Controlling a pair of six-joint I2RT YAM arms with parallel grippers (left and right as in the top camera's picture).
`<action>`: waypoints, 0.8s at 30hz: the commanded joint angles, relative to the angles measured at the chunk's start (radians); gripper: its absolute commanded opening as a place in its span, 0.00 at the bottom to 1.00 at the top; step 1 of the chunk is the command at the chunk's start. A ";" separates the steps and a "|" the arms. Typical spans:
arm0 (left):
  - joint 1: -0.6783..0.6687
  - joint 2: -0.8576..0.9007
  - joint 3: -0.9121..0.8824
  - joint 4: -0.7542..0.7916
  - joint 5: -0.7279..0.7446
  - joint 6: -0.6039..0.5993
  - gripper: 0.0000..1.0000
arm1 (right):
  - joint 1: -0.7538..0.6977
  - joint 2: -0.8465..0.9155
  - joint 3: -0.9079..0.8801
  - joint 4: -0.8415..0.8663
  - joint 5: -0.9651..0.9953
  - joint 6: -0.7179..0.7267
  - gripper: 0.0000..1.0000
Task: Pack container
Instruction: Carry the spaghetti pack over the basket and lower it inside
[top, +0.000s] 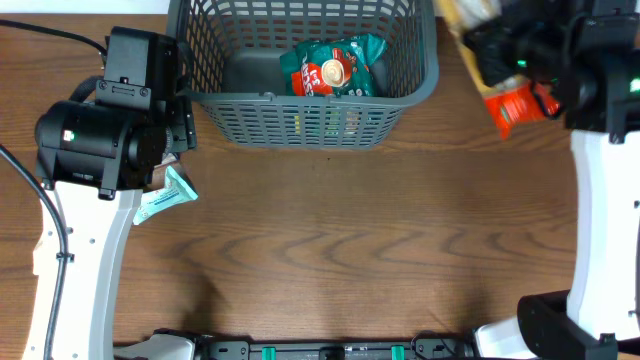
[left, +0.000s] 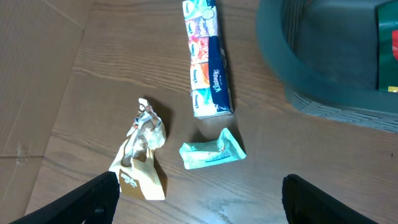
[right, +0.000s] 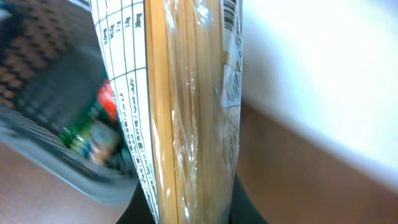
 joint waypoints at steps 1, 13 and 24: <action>0.005 -0.005 0.003 -0.003 0.006 -0.017 0.84 | 0.063 -0.025 0.043 0.108 -0.017 -0.208 0.01; 0.005 -0.005 0.003 -0.006 0.006 -0.016 0.84 | 0.191 0.150 0.043 0.461 -0.021 -0.259 0.01; 0.005 -0.005 0.003 -0.022 0.006 -0.017 0.84 | 0.314 0.365 0.043 0.455 -0.047 -0.353 0.01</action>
